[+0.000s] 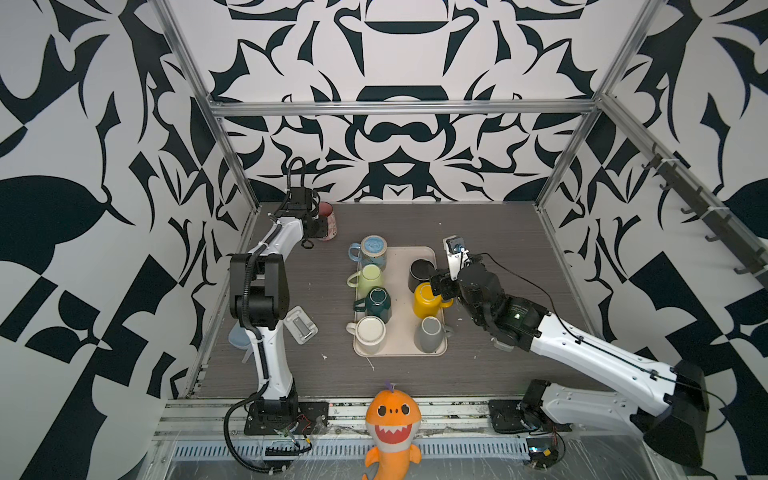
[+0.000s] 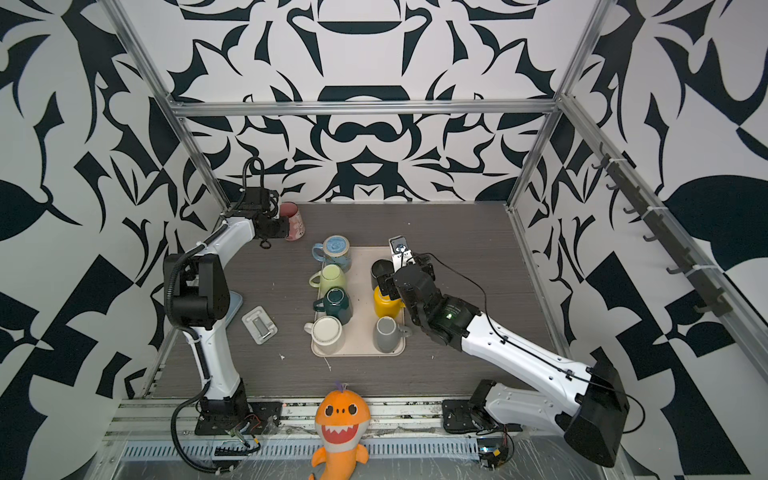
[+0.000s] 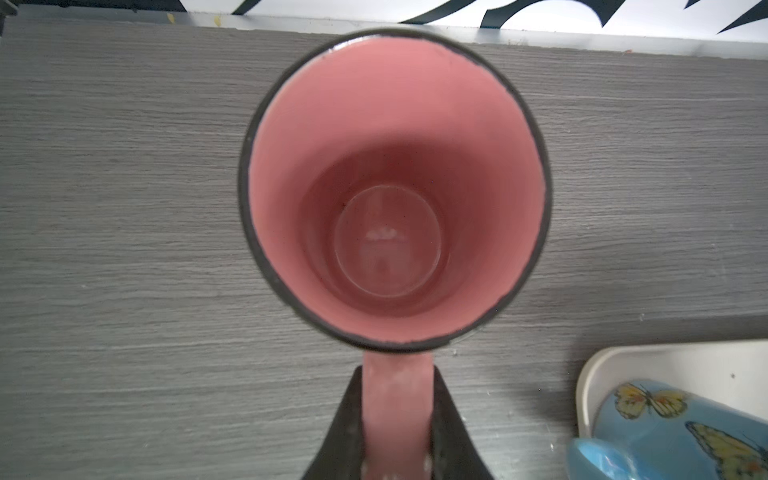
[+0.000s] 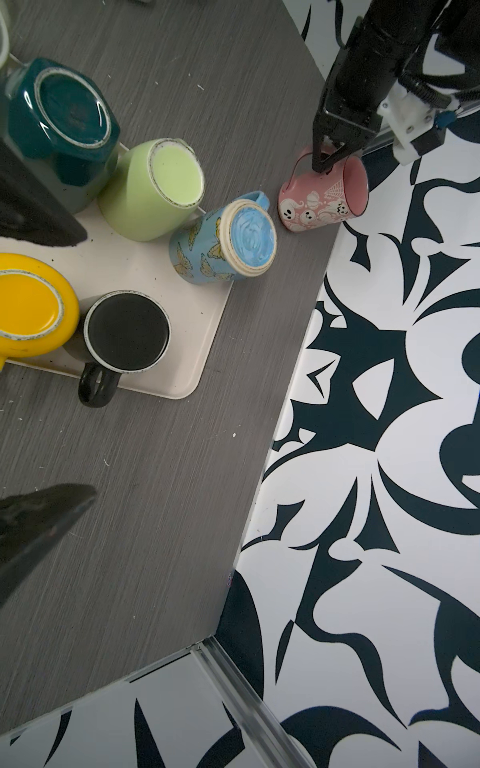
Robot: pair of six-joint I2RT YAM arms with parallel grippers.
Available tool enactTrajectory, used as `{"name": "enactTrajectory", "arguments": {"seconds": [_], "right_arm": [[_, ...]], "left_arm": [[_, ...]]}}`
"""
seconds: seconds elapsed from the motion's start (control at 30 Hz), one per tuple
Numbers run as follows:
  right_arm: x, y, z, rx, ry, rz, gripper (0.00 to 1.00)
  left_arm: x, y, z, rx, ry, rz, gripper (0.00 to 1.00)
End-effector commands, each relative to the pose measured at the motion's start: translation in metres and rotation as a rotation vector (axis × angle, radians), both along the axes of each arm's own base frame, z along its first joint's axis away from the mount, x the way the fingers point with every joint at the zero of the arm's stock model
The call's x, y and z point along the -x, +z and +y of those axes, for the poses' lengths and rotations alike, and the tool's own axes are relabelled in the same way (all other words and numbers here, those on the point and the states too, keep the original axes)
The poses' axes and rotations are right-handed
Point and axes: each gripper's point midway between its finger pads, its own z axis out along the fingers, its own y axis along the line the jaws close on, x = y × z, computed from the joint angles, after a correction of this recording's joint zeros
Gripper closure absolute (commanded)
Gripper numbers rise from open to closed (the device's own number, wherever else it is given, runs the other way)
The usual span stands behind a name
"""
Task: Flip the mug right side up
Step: 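Open and withdraw the right gripper while the left gripper carries the pink mug, then lower the pink mug upright onto the table near the back wall, open left gripper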
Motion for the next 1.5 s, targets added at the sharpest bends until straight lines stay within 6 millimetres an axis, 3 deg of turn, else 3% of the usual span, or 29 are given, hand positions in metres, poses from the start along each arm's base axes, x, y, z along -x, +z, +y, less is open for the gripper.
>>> {"name": "enactTrajectory", "arguments": {"seconds": [0.0, 0.5, 1.0, 1.27, 1.47], "right_arm": [[-0.003, 0.023, 0.004, -0.066, 0.0, -0.028, 0.09], [-0.008, 0.015, 0.007, -0.07, 0.005, 0.0, 0.08], [-0.009, 0.013, 0.01, -0.081, 0.013, 0.011, 0.08], [-0.008, 0.009, 0.008, -0.083, 0.008, 0.017, 0.08], [-0.008, 0.007, 0.009, -0.085, 0.009, 0.022, 0.08]], "left_arm": [[-0.028, 0.042, 0.0, 0.008, -0.009, -0.148, 1.0], [-0.025, 0.02, 0.005, -0.015, -0.016, -0.077, 0.99], [-0.018, 0.016, 0.004, 0.003, -0.007, -0.054, 0.67], [-0.013, 0.026, 0.005, 0.009, 0.004, -0.069, 0.51], [-0.001, 0.062, 0.006, 0.033, 0.026, -0.134, 0.43]]}}
